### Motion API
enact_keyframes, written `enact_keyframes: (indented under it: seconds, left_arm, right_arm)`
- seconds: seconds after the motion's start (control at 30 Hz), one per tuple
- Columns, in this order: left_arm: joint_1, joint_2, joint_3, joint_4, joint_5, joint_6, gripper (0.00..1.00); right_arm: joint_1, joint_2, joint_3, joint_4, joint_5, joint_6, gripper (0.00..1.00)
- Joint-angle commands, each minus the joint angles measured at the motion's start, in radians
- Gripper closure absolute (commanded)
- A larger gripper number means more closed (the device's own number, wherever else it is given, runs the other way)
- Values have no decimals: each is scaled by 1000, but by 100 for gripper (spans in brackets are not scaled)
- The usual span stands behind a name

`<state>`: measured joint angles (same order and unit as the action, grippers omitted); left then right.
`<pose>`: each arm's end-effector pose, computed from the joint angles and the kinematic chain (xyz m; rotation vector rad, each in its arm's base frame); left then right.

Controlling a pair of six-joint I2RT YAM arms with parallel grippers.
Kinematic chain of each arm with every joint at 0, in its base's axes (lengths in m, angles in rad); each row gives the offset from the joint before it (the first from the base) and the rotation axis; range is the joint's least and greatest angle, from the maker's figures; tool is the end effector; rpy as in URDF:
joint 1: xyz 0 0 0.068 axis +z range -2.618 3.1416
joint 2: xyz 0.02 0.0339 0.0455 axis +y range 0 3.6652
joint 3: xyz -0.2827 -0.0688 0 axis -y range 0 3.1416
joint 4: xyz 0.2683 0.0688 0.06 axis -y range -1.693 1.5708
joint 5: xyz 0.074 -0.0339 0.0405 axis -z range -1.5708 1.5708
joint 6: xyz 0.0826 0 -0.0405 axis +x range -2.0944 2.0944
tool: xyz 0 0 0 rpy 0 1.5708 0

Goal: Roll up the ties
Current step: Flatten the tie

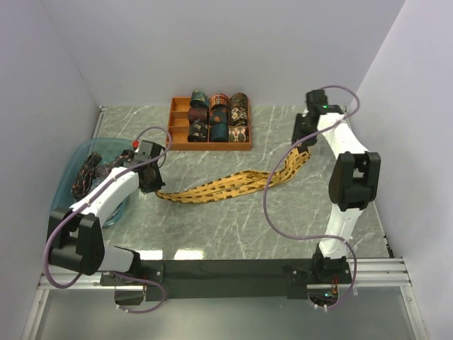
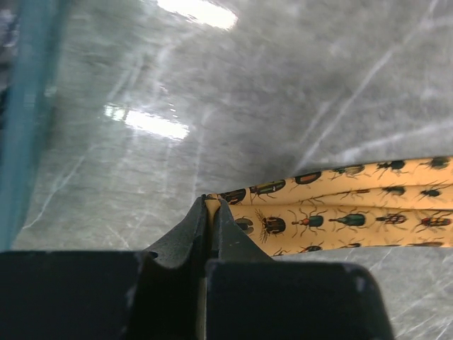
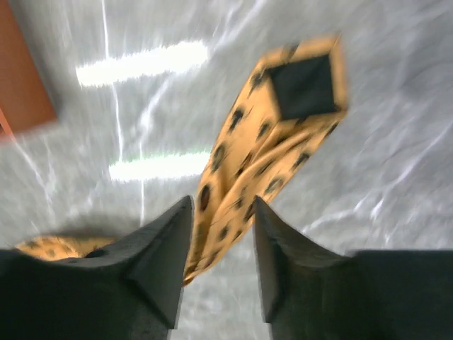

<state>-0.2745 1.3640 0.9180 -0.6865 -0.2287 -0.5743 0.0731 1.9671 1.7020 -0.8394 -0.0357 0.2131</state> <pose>0.2895 -0.0621 0.1887 -0.4628 2.6104 0.0343 0.4727 0.0376 0.2221 0.1762 2.6760 0.1382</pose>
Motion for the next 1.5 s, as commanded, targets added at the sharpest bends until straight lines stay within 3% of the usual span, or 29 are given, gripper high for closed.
enact_keyframes:
  seconds: [0.0,0.2,0.47,0.77,1.07,1.33,1.47]
  left_arm:
    - [30,-45,-5,-13,-5,-24,99]
    - [40,-45,-15,-11,38,-33,99]
    - [41,-39,-7,-21,32,-32,99]
    - [43,-10,4,22,103,-6,99]
    - [43,29,10,68,287,-9,99]
    - [49,29,4,87,244,-22,99]
    - [69,-11,-18,110,190,-55,98]
  right_arm:
    - [-56,-19,-45,158,-115,60,55]
    - [-121,47,-96,256,-216,127,68]
    - [-180,130,-127,324,-265,189,69]
    - [-274,220,-54,227,-210,261,69]
    - [-372,211,2,160,-99,263,68]
    - [-420,158,-31,170,-49,178,67]
    - [-363,-16,-152,256,-75,158,64]
